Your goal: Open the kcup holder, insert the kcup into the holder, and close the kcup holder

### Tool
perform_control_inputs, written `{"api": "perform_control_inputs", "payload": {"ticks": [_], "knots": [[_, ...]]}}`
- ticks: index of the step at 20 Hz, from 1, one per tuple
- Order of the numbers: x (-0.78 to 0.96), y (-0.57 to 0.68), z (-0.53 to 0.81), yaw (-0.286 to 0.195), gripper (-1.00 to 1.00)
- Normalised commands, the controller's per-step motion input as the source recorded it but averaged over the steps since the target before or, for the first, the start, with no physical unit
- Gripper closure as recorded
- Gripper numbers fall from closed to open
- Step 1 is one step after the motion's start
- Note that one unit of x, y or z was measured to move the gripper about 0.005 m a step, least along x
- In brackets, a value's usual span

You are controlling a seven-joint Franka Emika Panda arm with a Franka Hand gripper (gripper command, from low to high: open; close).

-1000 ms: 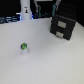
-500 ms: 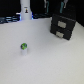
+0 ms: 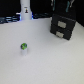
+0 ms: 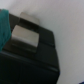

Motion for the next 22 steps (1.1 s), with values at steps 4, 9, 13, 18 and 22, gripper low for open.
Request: {"api": "perform_control_inputs", "payload": {"ticks": [4,9,13,18,22], "knots": [[-0.25,0.64,-0.25,-0.189,-1.00],[-0.25,0.52,-0.34,-0.171,-1.00],[-0.23,0.25,-0.41,-0.112,-1.00],[-0.21,0.07,-0.38,-0.032,-1.00],[-0.33,0.03,-0.36,0.002,-1.00]]}}
